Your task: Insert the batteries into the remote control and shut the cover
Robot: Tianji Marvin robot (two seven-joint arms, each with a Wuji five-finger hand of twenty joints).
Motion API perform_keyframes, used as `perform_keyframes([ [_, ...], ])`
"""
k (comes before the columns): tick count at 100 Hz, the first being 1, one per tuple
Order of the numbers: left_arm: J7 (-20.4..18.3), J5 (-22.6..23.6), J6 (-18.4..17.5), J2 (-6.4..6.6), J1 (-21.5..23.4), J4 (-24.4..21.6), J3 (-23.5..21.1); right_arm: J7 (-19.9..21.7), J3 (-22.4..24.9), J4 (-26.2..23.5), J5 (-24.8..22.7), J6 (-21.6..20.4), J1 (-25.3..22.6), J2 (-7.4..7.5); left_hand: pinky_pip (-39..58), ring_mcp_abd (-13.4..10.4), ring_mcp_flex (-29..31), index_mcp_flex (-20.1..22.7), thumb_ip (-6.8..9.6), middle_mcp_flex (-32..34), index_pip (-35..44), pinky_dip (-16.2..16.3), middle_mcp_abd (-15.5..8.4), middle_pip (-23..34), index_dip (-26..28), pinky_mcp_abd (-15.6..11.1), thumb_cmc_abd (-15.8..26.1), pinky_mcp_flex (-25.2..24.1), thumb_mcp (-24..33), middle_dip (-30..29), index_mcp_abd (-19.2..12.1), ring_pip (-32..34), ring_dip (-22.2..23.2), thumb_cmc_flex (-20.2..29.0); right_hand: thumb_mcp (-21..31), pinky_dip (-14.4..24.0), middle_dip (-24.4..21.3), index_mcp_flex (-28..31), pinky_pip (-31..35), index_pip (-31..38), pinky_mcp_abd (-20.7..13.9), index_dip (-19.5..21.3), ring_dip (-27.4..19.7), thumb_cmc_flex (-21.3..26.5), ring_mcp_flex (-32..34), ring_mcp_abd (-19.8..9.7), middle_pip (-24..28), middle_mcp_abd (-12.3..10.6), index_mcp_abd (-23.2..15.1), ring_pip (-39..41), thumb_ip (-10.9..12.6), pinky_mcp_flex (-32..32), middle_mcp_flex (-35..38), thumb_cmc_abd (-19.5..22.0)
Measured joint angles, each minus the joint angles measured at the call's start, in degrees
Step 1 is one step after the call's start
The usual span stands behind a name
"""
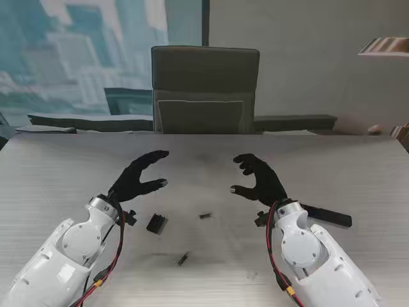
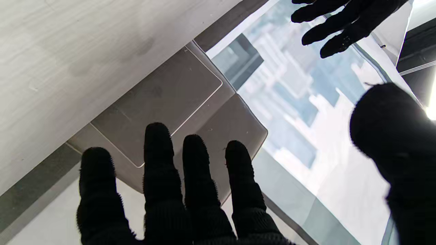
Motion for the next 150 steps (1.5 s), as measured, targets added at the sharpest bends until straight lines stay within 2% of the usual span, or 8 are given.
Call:
perform_keyframes([
  [25,-3.1,-2.8,0.2,0.28,-0.9,0.4,1.0,-0.5,1.3,-1.3,-3.4,-0.3,-1.9,0.01,0.0,0.0,0.0,0.0,0.00,0.6,0.0,0.0,0.0,0.0,0.0,0.0,1.0,0.0,0.0,0.0,0.1,0.0,0.0,0.0,0.0,1.3,0.0,0.0,-2.3,0.0,0.0,0.0,0.0,0.0,0.0,0.0,0.0,0.0,0.0,-0.2,0.0,0.8,0.0,0.0],
  [36,-3.0,-2.9,0.1,0.27,-1.2,0.6,1.3,-0.4,3.5,-2.5,-7.1,-0.3,-2.9,0.06,0.0,0.0,0.0,0.0,0.00,0.6,0.0,0.0,0.0,0.0,0.0,0.0,1.1,0.0,-0.1,0.0,0.1,0.0,0.1,0.0,-0.1,7.4,0.0,0.1,-6.8,0.1,0.0,0.0,0.0,0.0,0.0,0.0,0.0,0.0,-0.2,-0.2,0.0,2.3,0.0,0.0],
  [51,-3.1,-4.0,0.1,0.23,-2.1,1.5,1.8,5.2,8.0,-3.3,-21.4,1.6,-3.3,1.46,0.0,0.0,0.0,0.0,0.00,0.6,0.0,0.0,0.0,0.0,0.0,0.0,1.6,0.0,-0.7,0.0,0.1,0.0,0.1,0.0,-0.4,8.6,0.0,3.5,-7.7,0.5,0.0,0.0,0.0,1.2,0.1,-0.1,0.0,0.0,-0.9,-0.2,0.0,2.6,0.8,0.0],
  [71,-4.3,-4.4,1.2,0.25,-2.3,1.3,1.8,11.5,11.3,-1.4,-39.4,3.1,-1.6,6.13,0.0,0.0,0.8,0.1,0.00,1.3,0.0,0.0,0.1,0.0,0.0,0.0,1.6,0.0,-1.3,0.0,0.7,0.0,0.2,0.0,0.4,8.7,0.0,7.4,-8.7,0.5,0.0,0.0,0.0,3.2,1.7,-0.5,-0.3,0.0,-1.1,0.1,0.0,3.1,4.1,-2.3],
  [83,-4.2,-3.8,1.0,0.30,-2.2,0.9,1.7,15.6,12.0,0.3,-45.8,3.7,-0.6,7.99,0.0,0.1,1.4,1.2,0.00,2.1,-0.1,0.0,0.1,0.0,0.0,0.0,1.6,0.2,-1.3,0.0,0.7,0.0,0.2,0.0,1.0,8.8,0.0,7.3,-8.9,0.5,0.0,0.0,0.0,3.6,1.7,-1.7,-0.2,-0.2,-1.3,0.1,0.0,3.1,3.3,-3.0],
  [87,-4.2,-3.8,1.0,0.30,-2.1,0.9,1.7,16.6,12.0,0.9,-47.4,3.9,-0.3,8.43,0.0,0.1,1.4,1.2,0.00,2.4,-0.1,0.0,0.1,0.0,0.0,0.0,1.6,0.5,-1.3,0.0,0.7,0.0,0.6,0.0,1.5,9.1,0.0,7.0,-8.9,0.5,-0.1,0.1,0.0,3.6,1.7,-1.7,0.0,-1.5,-1.4,0.1,0.0,3.1,2.6,-3.0],
  [103,-4.3,-4.2,1.0,0.32,-2.3,1.0,2.0,20.7,12.2,2.4,-51.4,6.0,0.1,9.46,0.0,0.1,1.4,1.2,0.00,2.9,-0.1,0.0,0.1,0.0,0.0,0.0,1.6,0.6,-1.3,0.0,0.7,0.0,0.7,0.0,1.6,9.2,0.0,5.4,-8.9,0.7,-0.2,0.4,0.0,4.2,1.7,-2.5,0.1,-1.5,-1.8,0.0,0.0,3.2,1.9,-3.0],
  [150,-6.9,-7.4,1.1,0.34,-6.0,4.2,4.8,20.7,16.6,4.6,-53.8,12.0,-3.5,9.73,0.4,0.1,1.5,1.2,0.00,3.0,-0.1,0.0,0.1,0.0,0.0,0.0,2.2,0.6,-2.5,0.0,0.7,0.4,0.7,0.0,2.4,9.2,0.0,4.3,-9.1,1.3,-0.8,0.5,0.0,4.2,0.6,-3.3,0.2,-2.1,-2.9,-0.1,0.0,3.2,-0.9,-4.4],
])
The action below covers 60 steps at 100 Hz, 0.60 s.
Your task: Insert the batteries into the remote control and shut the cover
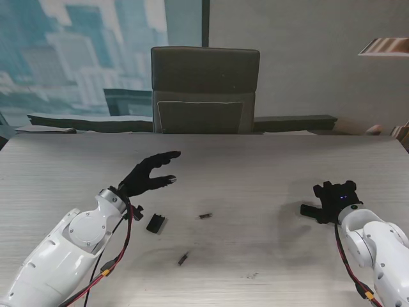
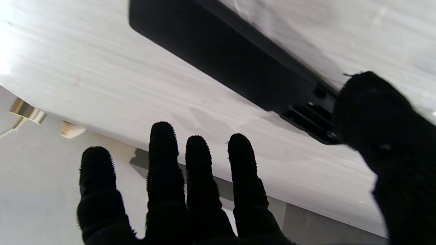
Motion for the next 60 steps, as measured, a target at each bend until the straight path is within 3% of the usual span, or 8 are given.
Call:
perform_keyframes([
  [22,-1.0,-2.2,-0.6,-0.06,-1.2,1.3,0.9,-1.4,0.4,1.7,-0.2,2.1,-0.7,0.11,0.0,0.0,0.0,0.0,0.00,0.5,0.0,0.0,0.0,0.0,0.0,0.0,0.0,0.0,-0.6,0.0,0.1,0.0,0.0,0.0,0.9,0.0,0.0,0.2,-0.3,0.1,-0.1,0.2,0.0,1.5,0.0,-0.1,0.4,0.0,-0.1,0.0,0.0,0.0,0.0,-0.7],
  [33,-1.4,-2.7,-0.7,-0.08,-1.7,1.8,1.3,-1.7,0.5,2.6,0.3,2.8,-0.7,0.11,0.0,0.0,0.0,0.0,0.00,0.5,0.0,0.0,0.0,0.0,0.0,0.0,0.4,0.0,-1.1,0.0,0.1,0.0,0.0,0.0,2.3,0.0,0.0,5.8,-0.3,1.9,-0.6,0.9,0.0,4.6,0.0,-0.8,1.1,0.0,-0.8,0.7,0.0,0.0,0.0,-0.7],
  [49,-1.7,-3.8,-0.6,-0.22,-2.1,2.3,1.5,-3.4,-0.3,4.1,4.0,3.5,-0.2,0.31,0.0,0.0,0.0,0.0,0.00,0.5,0.0,0.0,0.0,0.0,0.0,0.0,1.3,0.0,-1.8,0.0,0.1,0.0,0.0,0.0,4.3,0.0,0.5,11.0,-0.3,3.5,-0.8,1.8,0.0,9.9,1.5,-0.8,2.8,-1.1,2.8,2.7,0.7,0.9,6.5,-0.8],
  [51,-1.8,-3.8,-0.6,-0.23,-2.1,2.3,1.5,-3.5,-0.6,4.2,4.0,3.8,-0.1,0.39,0.0,0.0,0.0,0.0,0.00,0.5,0.0,0.0,0.0,0.0,0.0,0.0,1.3,0.0,-1.8,0.0,0.1,0.0,0.0,0.0,4.6,0.0,0.6,13.9,-0.3,4.7,-0.8,2.7,0.1,10.6,2.3,-0.8,3.0,-1.2,3.3,3.0,0.7,1.1,8.5,-0.8],
  [56,-1.8,-3.9,-0.5,-0.24,-2.1,2.3,1.5,-3.7,-1.5,4.4,4.0,4.9,0.2,0.55,0.0,0.0,0.0,0.0,0.00,0.5,0.0,0.0,0.0,0.0,0.0,0.0,1.3,0.0,-1.8,0.0,0.1,0.0,0.0,0.0,6.0,-1.2,0.7,18.0,-0.2,9.3,-0.8,-0.1,0.2,12.6,4.0,-0.9,3.3,-1.6,4.0,3.8,-0.3,1.4,11.8,-1.3],
  [60,-1.8,-3.9,-0.5,-0.25,-2.1,2.3,1.5,-3.9,-2.3,4.4,4.2,6.1,0.3,0.62,0.1,0.0,0.0,0.0,0.00,0.6,-0.1,0.0,0.1,0.0,0.0,0.0,1.3,0.0,-1.8,0.0,0.1,0.0,0.0,0.0,7.9,-2.0,0.7,19.0,0.7,11.1,-0.8,-4.1,0.7,13.8,4.6,-0.9,3.6,-1.6,5.0,4.7,-3.3,1.7,14.0,-2.4],
])
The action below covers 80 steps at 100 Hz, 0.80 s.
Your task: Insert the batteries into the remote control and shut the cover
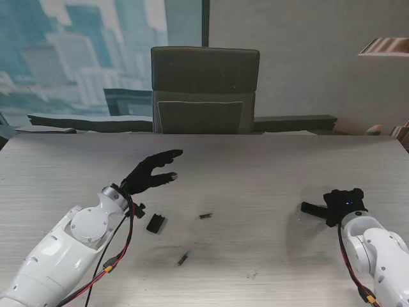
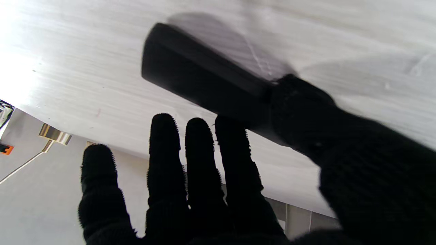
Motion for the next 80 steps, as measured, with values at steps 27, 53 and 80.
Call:
perform_keyframes([
  [27,0.2,0.0,0.0,-0.07,0.2,-0.2,-0.3,-2.2,-4.4,0.3,1.3,3.2,1.0,0.52,0.1,0.0,0.0,0.0,0.00,0.0,0.0,0.0,0.0,0.0,0.0,0.0,1.1,0.0,-1.8,0.0,0.0,0.0,0.0,0.0,3.7,-2.1,-0.3,4.7,4.4,0.8,0.2,-9.5,1.6,7.7,7.0,1.2,1.1,2.0,5.9,5.8,-1.8,2.8,10.7,-6.5],
  [53,0.0,-0.4,0.1,-0.08,0.2,-0.2,-0.4,-8.1,-16.0,6.1,12.0,2.0,10.2,0.55,0.1,0.0,0.0,0.0,0.00,1.2,0.0,0.4,0.0,0.0,0.0,0.0,1.1,0.0,-2.3,0.0,0.0,0.0,0.0,0.0,3.2,-4.6,-1.0,6.2,13.3,-0.4,0.3,-9.6,2.4,7.9,7.4,2.0,1.8,2.6,6.3,8.7,-3.1,1.5,11.6,-7.2],
  [80,1.4,2.7,1.6,-0.15,1.0,-1.1,-1.5,-8.3,-37.7,13.4,28.0,0.3,26.7,-2.48,0.1,0.6,0.7,0.0,0.00,1.2,0.0,0.4,0.1,0.0,0.0,0.0,1.7,0.0,-2.4,0.0,0.5,0.0,0.0,0.0,-2.4,-6.9,-1.0,8.0,18.7,2.7,0.3,-5.1,5.3,7.8,8.1,4.7,4.0,3.2,6.0,13.5,-6.4,-0.3,13.1,-7.9],
])
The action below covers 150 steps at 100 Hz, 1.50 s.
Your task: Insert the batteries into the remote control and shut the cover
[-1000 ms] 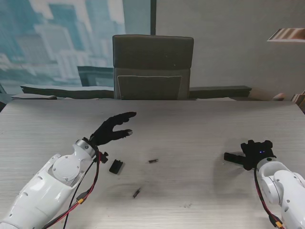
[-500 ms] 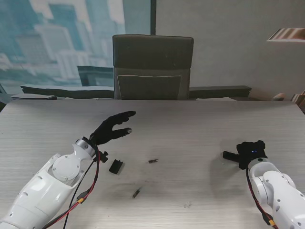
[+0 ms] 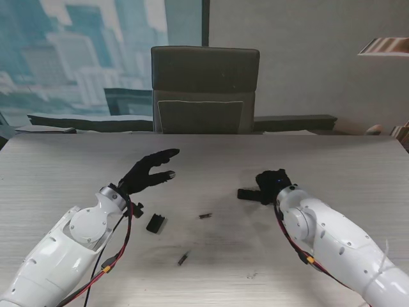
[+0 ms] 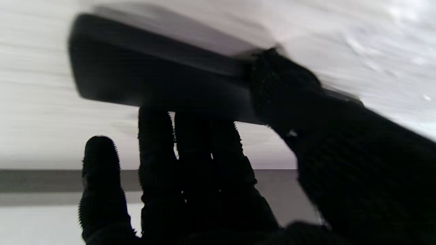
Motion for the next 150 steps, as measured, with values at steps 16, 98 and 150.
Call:
perform_keyframes([
  [16,1.2,3.3,1.8,0.04,0.7,-0.9,-0.7,-0.7,-12.0,7.6,11.0,-0.7,9.6,-4.53,0.1,0.0,0.0,0.0,0.00,0.0,0.0,0.0,0.0,0.0,0.0,0.0,0.0,0.0,0.0,0.0,0.0,0.0,0.0,0.0,-0.9,-0.7,0.4,1.1,0.8,3.4,0.0,2.1,3.9,-0.3,2.0,1.6,3.4,0.8,0.8,5.8,-1.1,0.0,1.3,-2.2],
  [98,2.1,5.4,3.0,0.15,0.3,-0.2,0.0,-3.1,-20.3,10.4,19.8,-0.4,12.6,-16.37,1.3,0.0,0.8,8.0,0.00,5.4,8.3,0.0,0.0,1.5,2.8,0.0,0.0,0.1,5.5,0.6,-8.4,1.4,0.0,0.7,0.2,-10.3,-0.4,3.4,-7.1,2.4,8.1,-0.1,3.8,-0.5,1.3,-0.1,1.1,-1.3,-8.2,6.0,-0.7,-7.6,0.6,2.6],
  [150,1.8,5.3,3.0,0.20,0.2,0.0,-0.1,-4.9,-19.4,7.7,17.4,5.5,10.5,-16.32,1.4,0.0,1.6,8.0,0.00,6.5,8.3,0.0,0.0,2.1,2.9,0.0,0.0,0.1,5.5,0.6,-8.4,1.5,0.1,0.7,0.9,-6.9,-0.4,2.6,2.8,2.4,1.4,-0.1,3.7,-0.8,-0.3,-2.3,1.0,-1.8,-9.6,5.3,-0.7,-4.4,-0.6,3.2],
])
